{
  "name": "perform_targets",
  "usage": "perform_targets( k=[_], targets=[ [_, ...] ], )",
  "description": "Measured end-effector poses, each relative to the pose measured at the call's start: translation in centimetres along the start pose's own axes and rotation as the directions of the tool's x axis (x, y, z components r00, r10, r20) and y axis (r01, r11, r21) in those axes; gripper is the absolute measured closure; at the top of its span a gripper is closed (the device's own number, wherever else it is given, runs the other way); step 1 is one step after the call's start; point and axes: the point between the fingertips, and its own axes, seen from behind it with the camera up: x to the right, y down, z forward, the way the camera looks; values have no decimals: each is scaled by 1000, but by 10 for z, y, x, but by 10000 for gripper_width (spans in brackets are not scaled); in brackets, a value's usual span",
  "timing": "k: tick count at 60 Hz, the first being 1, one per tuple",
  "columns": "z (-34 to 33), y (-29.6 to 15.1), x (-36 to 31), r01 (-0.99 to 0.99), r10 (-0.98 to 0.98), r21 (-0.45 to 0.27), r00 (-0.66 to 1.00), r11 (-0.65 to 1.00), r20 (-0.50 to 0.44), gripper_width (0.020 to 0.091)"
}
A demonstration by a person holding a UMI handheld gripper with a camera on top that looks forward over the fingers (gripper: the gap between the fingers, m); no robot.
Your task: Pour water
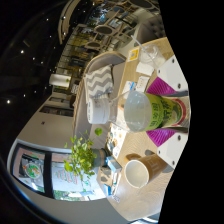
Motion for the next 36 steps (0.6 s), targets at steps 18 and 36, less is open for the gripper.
perform_targets(
  k=[18, 36],
  targets=[
    [28, 36, 7, -104, 103, 9, 991, 994, 81, 690],
    [26, 52, 10, -109, 111, -26, 991, 994, 72, 466]
  ],
)
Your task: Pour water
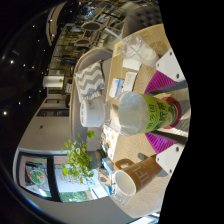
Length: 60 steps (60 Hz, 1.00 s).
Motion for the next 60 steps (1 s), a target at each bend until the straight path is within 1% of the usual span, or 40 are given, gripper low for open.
perform_targets(
  k=[2, 4, 5, 7, 11, 19, 25, 31, 36, 44, 60],
  targets=[
    [-2, 6, 2, -15, 15, -31, 1000, 999, -8, 366],
    [-7, 8, 4, -35, 34, -46, 999, 998, -17, 254],
    [-8, 9, 5, -44, 43, -51, 999, 998, -22, 237],
    [-16, 11, 4, -57, 55, -64, 998, 996, -30, 266],
    [-35, 14, 7, -70, 64, -95, 996, 993, -61, 248],
    [-88, 14, 3, -87, 68, -142, 988, 986, -136, 250],
    [-139, 12, -9, -140, 107, -176, 977, 974, -185, 255],
    [-188, 9, -31, -189, 151, -178, 967, 966, -207, 252],
    [-223, 7, -45, -193, 151, -174, 961, 966, -231, 254],
    [-263, 9, -55, -201, 152, -155, 949, 967, -278, 252],
    [-295, 23, -74, -193, 136, -176, 947, 965, -291, 254]
  ],
)
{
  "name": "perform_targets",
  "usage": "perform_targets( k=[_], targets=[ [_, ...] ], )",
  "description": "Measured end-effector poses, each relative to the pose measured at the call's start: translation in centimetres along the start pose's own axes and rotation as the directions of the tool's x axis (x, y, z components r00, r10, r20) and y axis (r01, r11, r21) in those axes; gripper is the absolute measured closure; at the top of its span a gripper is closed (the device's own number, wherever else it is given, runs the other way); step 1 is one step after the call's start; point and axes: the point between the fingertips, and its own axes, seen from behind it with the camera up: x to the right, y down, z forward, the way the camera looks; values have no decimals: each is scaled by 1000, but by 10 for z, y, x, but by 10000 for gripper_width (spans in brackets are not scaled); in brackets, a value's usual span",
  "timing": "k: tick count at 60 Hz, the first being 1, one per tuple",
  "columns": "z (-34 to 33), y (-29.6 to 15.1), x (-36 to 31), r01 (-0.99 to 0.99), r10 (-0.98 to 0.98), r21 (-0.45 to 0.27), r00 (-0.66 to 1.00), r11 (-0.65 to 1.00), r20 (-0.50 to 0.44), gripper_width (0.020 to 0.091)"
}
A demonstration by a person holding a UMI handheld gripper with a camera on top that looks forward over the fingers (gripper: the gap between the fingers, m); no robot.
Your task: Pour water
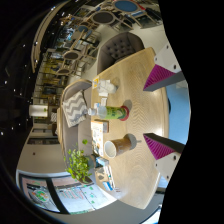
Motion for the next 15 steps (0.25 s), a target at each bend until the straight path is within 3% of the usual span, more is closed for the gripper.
perform_targets(
  k=[15],
  targets=[
    [-7, -13, -11, 34, -34, 15, 999, 999, 3, 252]
  ],
)
